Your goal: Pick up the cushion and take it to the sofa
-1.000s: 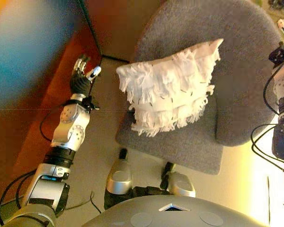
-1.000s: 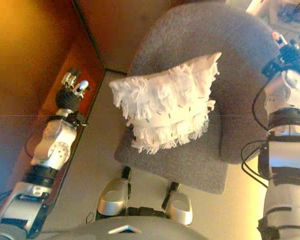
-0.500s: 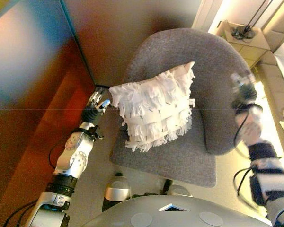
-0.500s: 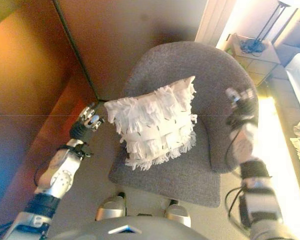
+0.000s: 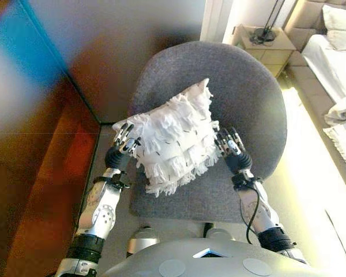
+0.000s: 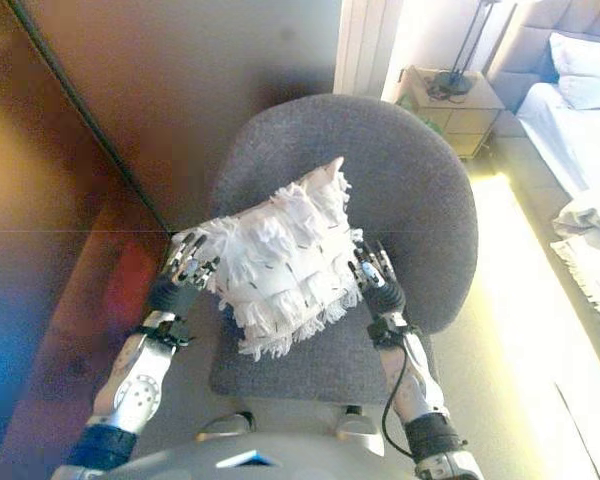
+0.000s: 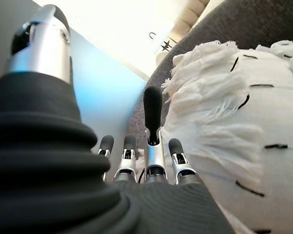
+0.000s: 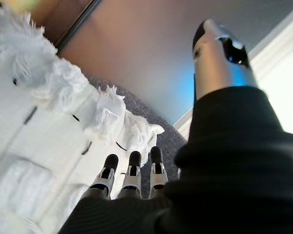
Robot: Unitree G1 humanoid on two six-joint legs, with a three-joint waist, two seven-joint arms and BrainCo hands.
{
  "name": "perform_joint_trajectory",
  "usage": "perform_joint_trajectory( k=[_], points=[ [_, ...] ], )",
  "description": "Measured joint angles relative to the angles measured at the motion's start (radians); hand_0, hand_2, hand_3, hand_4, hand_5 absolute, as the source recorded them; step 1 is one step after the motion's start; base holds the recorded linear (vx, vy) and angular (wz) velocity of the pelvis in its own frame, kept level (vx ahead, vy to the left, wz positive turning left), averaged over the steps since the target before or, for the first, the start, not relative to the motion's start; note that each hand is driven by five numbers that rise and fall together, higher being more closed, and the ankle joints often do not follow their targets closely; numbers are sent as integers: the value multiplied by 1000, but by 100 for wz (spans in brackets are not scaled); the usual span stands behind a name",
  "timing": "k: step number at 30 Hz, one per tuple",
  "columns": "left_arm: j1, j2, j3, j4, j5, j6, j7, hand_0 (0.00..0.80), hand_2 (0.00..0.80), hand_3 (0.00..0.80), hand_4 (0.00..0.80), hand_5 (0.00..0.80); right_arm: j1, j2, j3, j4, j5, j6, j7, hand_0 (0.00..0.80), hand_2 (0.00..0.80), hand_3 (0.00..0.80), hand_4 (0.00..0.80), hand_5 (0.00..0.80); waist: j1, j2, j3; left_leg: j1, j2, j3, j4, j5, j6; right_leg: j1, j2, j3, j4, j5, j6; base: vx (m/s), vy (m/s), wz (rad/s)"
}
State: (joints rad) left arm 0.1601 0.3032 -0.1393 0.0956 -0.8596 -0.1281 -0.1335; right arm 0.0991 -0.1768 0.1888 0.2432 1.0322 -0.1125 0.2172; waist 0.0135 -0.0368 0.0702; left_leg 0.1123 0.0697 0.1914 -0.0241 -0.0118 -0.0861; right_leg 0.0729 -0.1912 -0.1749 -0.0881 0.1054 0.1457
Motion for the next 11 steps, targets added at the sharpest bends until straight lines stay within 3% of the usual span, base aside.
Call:
perform_joint_trajectory(
  k=[11],
  points=[
    [37, 2, -14, 0, 0, -15, 1, 0, 0, 0, 0, 0, 16, -36, 27, 3, -39, 0, 8, 0, 0, 0, 0, 0, 0, 1, -1, -2, 2, 1, -4, 4, -1, -10, 3, 1, 0, 2, -1, -41, -8, 0]
  ],
)
